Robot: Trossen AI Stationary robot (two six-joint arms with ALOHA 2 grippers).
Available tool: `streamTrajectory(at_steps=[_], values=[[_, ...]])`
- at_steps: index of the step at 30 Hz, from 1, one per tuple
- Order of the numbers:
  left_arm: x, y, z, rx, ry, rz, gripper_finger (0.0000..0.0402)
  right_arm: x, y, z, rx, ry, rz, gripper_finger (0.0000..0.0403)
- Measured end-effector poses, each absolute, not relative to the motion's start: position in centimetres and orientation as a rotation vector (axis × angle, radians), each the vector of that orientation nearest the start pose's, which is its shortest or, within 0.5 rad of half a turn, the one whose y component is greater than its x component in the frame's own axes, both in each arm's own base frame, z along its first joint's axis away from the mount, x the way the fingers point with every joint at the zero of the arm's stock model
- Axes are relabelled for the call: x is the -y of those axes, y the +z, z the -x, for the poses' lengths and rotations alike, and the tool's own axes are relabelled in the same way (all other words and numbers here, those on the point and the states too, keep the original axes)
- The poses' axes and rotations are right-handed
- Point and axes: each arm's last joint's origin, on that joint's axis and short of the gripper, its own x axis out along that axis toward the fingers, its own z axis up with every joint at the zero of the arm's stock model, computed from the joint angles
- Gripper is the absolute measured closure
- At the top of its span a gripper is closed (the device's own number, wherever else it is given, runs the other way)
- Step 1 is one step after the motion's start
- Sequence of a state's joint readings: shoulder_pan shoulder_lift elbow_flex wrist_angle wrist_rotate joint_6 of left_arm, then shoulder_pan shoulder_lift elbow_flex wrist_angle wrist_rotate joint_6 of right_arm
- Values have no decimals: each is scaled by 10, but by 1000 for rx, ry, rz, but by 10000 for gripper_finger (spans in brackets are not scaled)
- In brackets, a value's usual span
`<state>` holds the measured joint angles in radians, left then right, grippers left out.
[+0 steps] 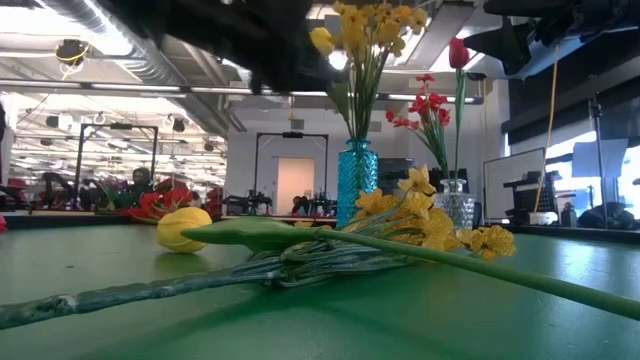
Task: Sort flowers into vase by color
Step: Put the yellow flower into the blue crystal vase
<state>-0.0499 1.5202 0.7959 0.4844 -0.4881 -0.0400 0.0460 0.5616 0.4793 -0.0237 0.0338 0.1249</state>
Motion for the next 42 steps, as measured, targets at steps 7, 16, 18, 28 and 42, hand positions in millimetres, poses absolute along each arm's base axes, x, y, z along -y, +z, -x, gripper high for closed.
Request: streamTrajectory(at_steps=[7,16,18,28,42], values=[[32,242,-285,-385,389,78,195,-6,273,-142,-117,5,-121,111],[87,232,-261,-556,171,217,198,-10,265,-140,-218,116,-309,111],[92,229,-257,-566,219,228,198,-15,255,-142,-329,139,-363,111],[108,222,-256,-548,260,362,198,-75,226,-160,-509,124,-335,111],[144,150,-279,-720,138,257,198,-118,214,-174,-441,189,-315,111]])
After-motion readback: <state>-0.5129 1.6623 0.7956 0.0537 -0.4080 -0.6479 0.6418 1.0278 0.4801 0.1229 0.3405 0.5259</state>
